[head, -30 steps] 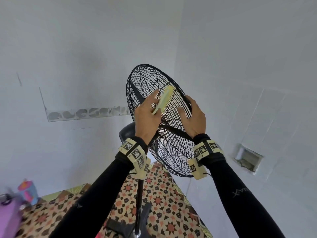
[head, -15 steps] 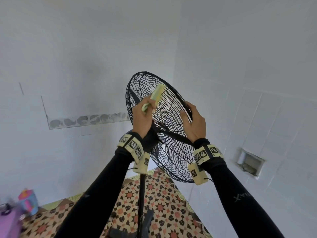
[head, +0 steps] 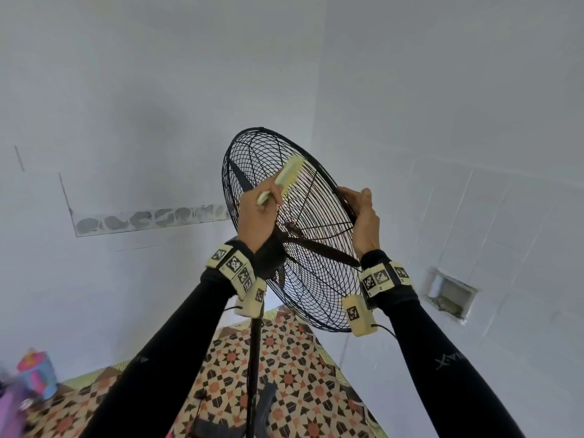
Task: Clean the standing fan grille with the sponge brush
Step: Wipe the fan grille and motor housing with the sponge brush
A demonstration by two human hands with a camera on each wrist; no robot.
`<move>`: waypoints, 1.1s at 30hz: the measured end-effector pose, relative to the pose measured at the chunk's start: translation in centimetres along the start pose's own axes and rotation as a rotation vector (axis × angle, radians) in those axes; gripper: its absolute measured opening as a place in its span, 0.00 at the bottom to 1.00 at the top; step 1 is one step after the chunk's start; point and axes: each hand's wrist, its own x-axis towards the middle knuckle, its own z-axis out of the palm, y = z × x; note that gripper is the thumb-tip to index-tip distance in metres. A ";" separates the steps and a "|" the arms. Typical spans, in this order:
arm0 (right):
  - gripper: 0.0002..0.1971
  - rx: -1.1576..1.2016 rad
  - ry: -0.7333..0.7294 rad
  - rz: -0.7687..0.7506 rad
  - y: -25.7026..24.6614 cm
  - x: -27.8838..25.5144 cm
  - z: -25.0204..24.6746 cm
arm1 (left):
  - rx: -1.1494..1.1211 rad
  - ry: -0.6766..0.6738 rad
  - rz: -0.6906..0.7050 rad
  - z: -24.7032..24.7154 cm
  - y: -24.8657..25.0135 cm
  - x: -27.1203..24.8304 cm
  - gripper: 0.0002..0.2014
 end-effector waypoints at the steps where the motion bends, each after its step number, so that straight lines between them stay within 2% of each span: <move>1: 0.34 -0.019 -0.003 -0.007 0.0 -0.1 0.1 | 0.032 -0.016 0.006 0.2 0.2 0.0 0.22; 3: 0.32 -0.042 -0.002 -0.012 -0.2 -0.4 0.4 | 0.094 -0.115 0.029 0.7 0.1 -1.3 0.25; 5: 0.31 -0.083 0.006 -0.039 -0.2 -0.5 0.3 | 0.096 -0.269 0.078 0.7 0.2 -2.9 0.26; 7: 0.31 -0.125 0.033 -0.096 0.2 -0.4 0.2 | 0.127 -0.428 0.096 0.0 1.2 -2.5 0.24; 8: 0.30 -0.142 0.046 -0.123 0.4 -0.4 0.3 | 0.165 -0.466 0.101 -0.3 1.8 -1.5 0.24; 9: 0.27 -0.159 0.052 -0.144 0.6 -0.3 0.3 | 0.200 -0.453 0.102 -0.7 2.4 -0.5 0.24; 12: 0.24 -0.182 0.068 -0.193 1.0 -0.4 0.7 | 0.292 -0.238 0.074 -1.4 3.6 2.7 0.24; 14: 0.24 -0.187 0.090 -0.209 0.9 -0.6 0.7 | 0.340 -0.212 0.082 -1.1 3.8 3.1 0.25; 17: 0.24 -0.186 0.089 -0.203 1.0 -0.7 0.7 | 0.368 -0.364 0.099 -0.2 3.7 0.6 0.23; 20: 0.26 -0.193 0.062 -0.209 1.0 -0.7 0.5 | 0.331 -0.596 0.109 0.3 4.8 -1.4 0.24; 21: 0.27 -0.184 0.054 -0.209 1.0 -0.7 0.4 | 0.330 -0.646 0.108 0.3 5.2 -1.4 0.24; 22: 0.29 -0.175 0.053 -0.205 0.8 -0.7 0.4 | 0.331 -0.640 0.107 0.2 5.4 -0.9 0.24; 23: 0.30 -0.166 0.060 -0.198 0.7 -0.7 0.5 | 0.333 -0.580 0.103 0.0 5.5 -0.3 0.23; 26: 0.28 -0.127 0.083 -0.180 0.5 -1.0 0.5 | 0.371 -0.267 0.102 -0.8 4.8 1.8 0.20; 28: 0.28 -0.119 0.088 -0.177 0.6 -1.2 0.6 | 0.416 -0.221 0.115 -0.9 4.3 1.8 0.18; 30: 0.29 -0.129 0.090 -0.180 0.5 -1.2 0.7 | 0.415 -0.333 0.114 -0.6 4.3 0.5 0.17; 33: 0.31 -0.132 0.078 -0.183 0.6 -1.1 0.7 | 0.342 -0.577 0.083 -0.5 5.1 -1.1 0.21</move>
